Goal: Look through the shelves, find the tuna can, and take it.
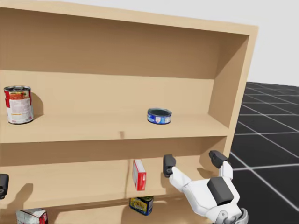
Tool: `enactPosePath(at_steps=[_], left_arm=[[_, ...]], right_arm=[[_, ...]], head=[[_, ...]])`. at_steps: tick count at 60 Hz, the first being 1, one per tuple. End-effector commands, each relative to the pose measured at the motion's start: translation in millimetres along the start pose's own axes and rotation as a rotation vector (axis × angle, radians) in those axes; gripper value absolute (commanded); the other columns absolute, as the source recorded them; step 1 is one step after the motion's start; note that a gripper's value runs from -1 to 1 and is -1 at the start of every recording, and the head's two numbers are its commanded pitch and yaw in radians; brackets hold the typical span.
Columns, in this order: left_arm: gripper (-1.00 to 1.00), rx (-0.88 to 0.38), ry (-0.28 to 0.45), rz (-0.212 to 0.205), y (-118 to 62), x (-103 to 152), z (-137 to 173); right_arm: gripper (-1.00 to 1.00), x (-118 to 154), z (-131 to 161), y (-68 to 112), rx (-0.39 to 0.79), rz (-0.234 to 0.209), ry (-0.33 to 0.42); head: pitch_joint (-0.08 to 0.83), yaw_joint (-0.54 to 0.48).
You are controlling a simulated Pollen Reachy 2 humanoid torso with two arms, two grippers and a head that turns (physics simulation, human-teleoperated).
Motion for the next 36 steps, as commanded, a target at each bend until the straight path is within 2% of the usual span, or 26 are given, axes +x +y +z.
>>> enactPosePath(at_steps=[1, 3, 4, 7, 11, 15, 22, 31, 36], left_arm=[[-1.00, -0.002, -0.002, 0.001, 0.0, 1, 0], [-1.00, -0.001, -0.002, 0.001, 0.0, 1, 1], [-1.00, -0.001, -0.003, 0.001, 0.3, 1, 0], [-1.00, 0.002, -0.002, 0.002, 0.4, 1, 1], [-1.00, 0.004, -0.001, 0.003, 0.7, 2, 1], [-1.00, 0.006, 0.000, 0.004, 0.9, 2, 1], [-1.00, 0.008, 0.000, 0.006, 2.0, 3, 2], [-1.00, 0.010, 0.000, 0.009, 4.1, 5, 3], [-1.00, 0.013, 0.001, 0.011, 5.0, 6, 3]], right_arm=[[-1.00, 5, 2, 3.2, 0.001, -0.015, 0.002], [-1.00, 9, 4, 4.4, 0.001, -0.012, 0.004], [-1.00, 16, 5, 5.4, -0.024, 0.004, 0.004], [-1.00, 26, 8, 6.2, -0.016, -0.016, 0.008], [-1.00, 47, 14, 10.1, 0.023, -0.013, -0.016], [-1.00, 75, 19, 17.8, 0.005, 0.011, -0.024], [-1.00, 107, 20, 28.7, 0.039, 0.042, -0.042], [-1.00, 129, 6, 44.1, 0.074, 0.078, -0.029], [-1.00, 130, -9, 50.4, 0.091, 0.078, -0.003]], head=[[0.189, -0.29], [0.190, -0.29], [0.191, -0.29], [0.191, -0.28], [0.191, -0.28], [0.191, -0.28], [0.189, -0.29], [0.185, -0.29], [0.184, -0.29]])
